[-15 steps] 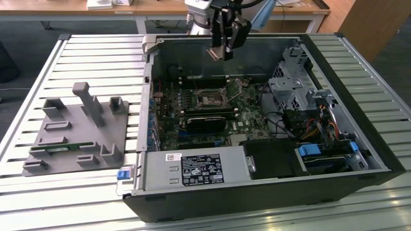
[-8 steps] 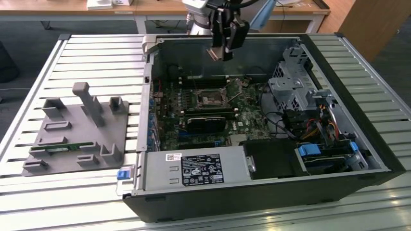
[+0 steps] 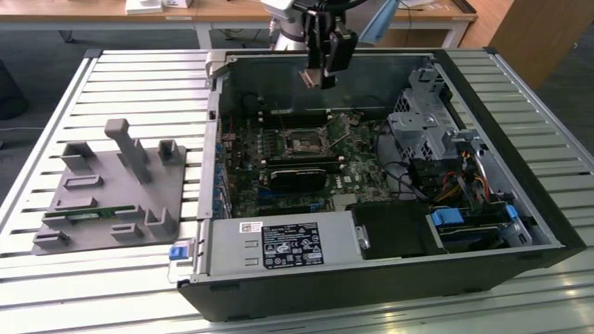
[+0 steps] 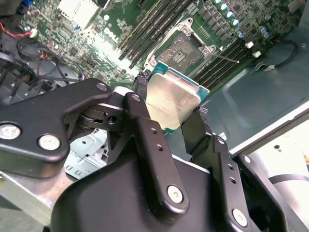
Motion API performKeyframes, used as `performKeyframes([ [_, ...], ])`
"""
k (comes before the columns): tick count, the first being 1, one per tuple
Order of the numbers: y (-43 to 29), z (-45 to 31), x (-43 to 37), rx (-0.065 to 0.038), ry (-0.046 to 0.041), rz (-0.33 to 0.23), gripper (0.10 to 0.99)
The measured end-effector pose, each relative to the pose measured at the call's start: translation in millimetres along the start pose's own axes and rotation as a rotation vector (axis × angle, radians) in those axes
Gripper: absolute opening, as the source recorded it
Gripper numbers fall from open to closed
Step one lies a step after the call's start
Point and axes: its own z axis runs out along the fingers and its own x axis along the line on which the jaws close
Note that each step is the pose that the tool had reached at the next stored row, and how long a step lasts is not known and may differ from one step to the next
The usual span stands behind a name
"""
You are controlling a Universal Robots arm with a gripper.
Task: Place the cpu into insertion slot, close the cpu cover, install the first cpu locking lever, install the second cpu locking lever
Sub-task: 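Place the cpu into insertion slot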
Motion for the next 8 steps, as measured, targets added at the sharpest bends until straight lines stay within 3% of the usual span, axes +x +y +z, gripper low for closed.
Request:
performKeyframes([
  [8, 0.0, 0.4, 0.3, 0.004, -0.0098, 0.072, 0.533],
])
